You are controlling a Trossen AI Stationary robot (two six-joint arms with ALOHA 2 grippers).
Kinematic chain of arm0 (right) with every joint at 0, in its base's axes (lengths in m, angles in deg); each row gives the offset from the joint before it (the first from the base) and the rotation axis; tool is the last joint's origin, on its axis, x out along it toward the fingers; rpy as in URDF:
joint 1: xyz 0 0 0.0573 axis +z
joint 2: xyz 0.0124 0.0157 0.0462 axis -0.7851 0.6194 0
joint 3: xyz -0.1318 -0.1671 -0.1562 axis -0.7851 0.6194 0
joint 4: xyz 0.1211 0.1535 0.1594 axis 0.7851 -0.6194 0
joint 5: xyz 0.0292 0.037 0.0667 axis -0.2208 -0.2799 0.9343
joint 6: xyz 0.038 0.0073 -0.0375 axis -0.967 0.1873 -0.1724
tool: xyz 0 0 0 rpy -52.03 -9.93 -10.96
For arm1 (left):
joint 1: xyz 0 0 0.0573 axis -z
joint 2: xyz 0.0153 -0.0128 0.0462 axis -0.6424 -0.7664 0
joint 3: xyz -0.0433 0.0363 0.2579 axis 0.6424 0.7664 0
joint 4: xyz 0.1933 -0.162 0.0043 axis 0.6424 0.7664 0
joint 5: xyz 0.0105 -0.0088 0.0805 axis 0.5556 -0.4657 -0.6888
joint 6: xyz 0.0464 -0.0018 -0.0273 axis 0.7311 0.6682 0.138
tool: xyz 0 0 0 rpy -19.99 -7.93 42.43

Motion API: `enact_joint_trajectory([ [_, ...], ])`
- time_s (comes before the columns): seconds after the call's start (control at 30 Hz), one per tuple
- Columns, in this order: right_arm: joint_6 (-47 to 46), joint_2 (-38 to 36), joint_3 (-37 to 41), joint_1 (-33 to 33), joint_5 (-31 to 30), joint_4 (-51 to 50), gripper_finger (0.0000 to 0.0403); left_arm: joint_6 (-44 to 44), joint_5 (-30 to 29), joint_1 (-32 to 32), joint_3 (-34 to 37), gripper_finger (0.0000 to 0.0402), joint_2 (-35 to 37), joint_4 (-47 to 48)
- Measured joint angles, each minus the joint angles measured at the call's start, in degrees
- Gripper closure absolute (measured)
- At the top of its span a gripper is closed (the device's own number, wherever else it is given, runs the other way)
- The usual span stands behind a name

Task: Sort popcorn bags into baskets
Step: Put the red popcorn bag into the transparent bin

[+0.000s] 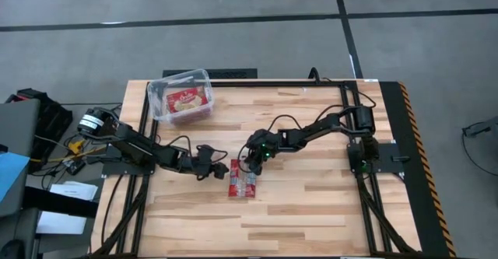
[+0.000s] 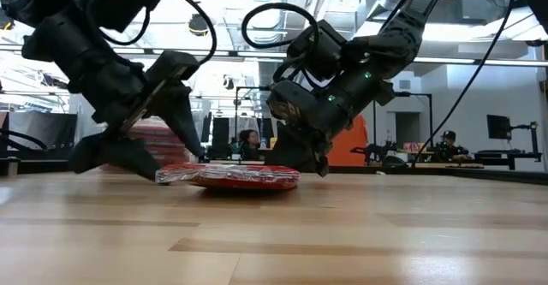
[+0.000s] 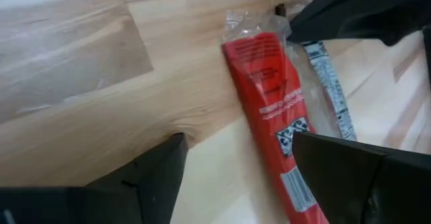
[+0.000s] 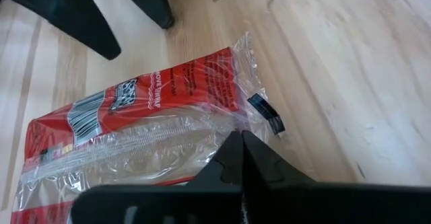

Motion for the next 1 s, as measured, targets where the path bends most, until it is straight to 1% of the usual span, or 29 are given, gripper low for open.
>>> enact_joint_trajectory([
  [0.1, 0.0, 0.0, 0.0, 0.0, -1.6, 0.4, 0.0385, -0.6, -0.8, 0.0, -0.1, 0.0136, 0.0, -0.1],
  [0.23, 0.1, 0.2, -0.4, -0.2, -2.2, 2.3, 0.0395, -1.2, -1.3, 0.0, -0.1, 0.0136, 0.0, -0.1],
  [0.33, 0.5, 0.2, -1.8, -0.8, -4.0, 2.2, 0.0397, -1.3, -0.8, 0.0, -0.1, 0.0136, 0.0, -0.8],
  [0.4, 0.9, 0.3, -2.7, -1.5, -5.1, 2.1, 0.0394, -1.6, -0.8, 0.0, -0.1, 0.0136, 0.0, -2.2],
  [0.53, 2.5, -0.6, -5.0, -2.3, -4.7, 1.6, 0.0384, -1.6, -2.3, 0.0, -0.1, 0.0136, 0.0, -3.4],
  [0.63, 5.3, -4.2, -7.8, -2.0, -4.1, -2.7, 0.0388, -1.6, -3.5, 0.0, -0.1, 0.0136, 0.0, -3.2],
  [0.73, 7.5, -7.7, -8.5, -1.1, -4.1, -10.9, 0.0397, -1.8, -4.2, 0.0, -0.1, 0.0136, 0.0, -2.8],
  [0.9, 8.0, -8.3, -8.4, 2.4, -8.4, -19.2, 0.0388, -2.0, -5.1, 0.0, -0.1, 0.0136, -1.2, -3.3],
  [1.0, 8.0, -8.1, -8.4, 5.0, -9.6, -22.5, 0.0384, -2.1, -4.4, 0.1, -0.2, 0.0136, -4.2, -8.4],
])
